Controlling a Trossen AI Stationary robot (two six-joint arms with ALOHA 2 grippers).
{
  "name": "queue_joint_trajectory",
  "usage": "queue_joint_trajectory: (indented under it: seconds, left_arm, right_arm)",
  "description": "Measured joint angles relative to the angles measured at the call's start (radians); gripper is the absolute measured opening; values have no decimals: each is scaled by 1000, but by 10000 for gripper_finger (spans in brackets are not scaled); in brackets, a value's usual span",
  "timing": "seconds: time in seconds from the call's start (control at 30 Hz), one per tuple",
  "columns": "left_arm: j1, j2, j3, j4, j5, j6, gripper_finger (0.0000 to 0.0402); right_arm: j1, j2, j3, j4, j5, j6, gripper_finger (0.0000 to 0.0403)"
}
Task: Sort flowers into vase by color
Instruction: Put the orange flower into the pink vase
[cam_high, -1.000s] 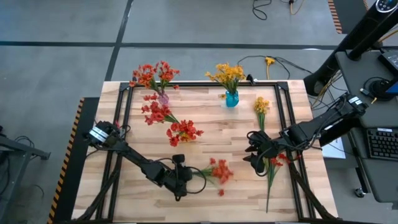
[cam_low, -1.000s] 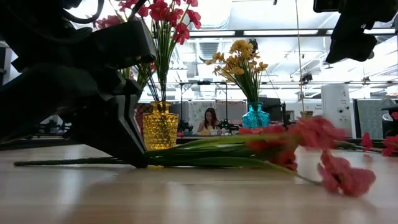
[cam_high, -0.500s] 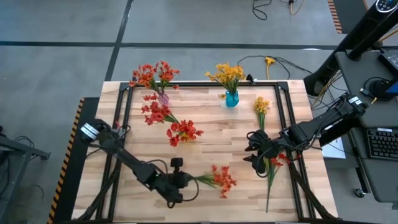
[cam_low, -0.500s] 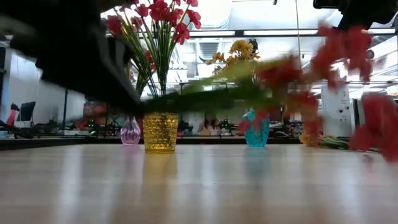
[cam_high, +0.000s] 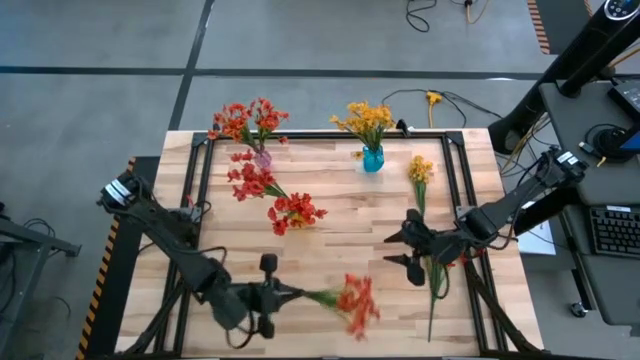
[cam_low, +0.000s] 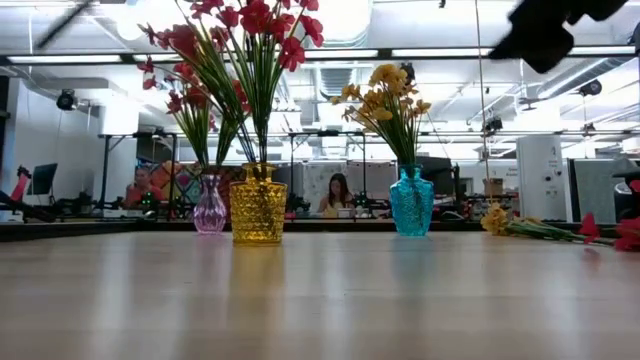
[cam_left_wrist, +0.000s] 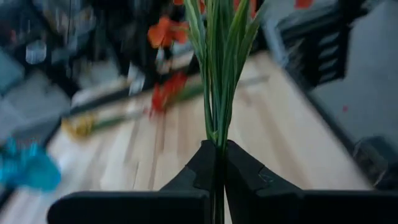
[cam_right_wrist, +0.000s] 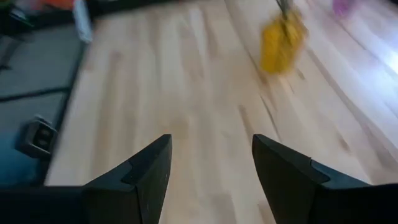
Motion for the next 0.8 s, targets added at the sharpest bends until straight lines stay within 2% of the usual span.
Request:
queue_joint_trajectory:
  seconds: [0.17,0.4,0.63,0.8]
  left_arm:
    - [-35,-3,-32,243,19,208,0]
    - [-36,-2,-179,623,45,262,0]
    - [-36,7,-303,955,44,313,0]
    - [-35,40,-317,1066,45,379,0]
  right_arm:
    - [12,0,-95,297,0,-175,215]
    - [17,37,-195,670,-17,-411,215]
    - [20,245,-146,879,-36,-583,215]
    - [20,417,-71,1111,-35,-704,215]
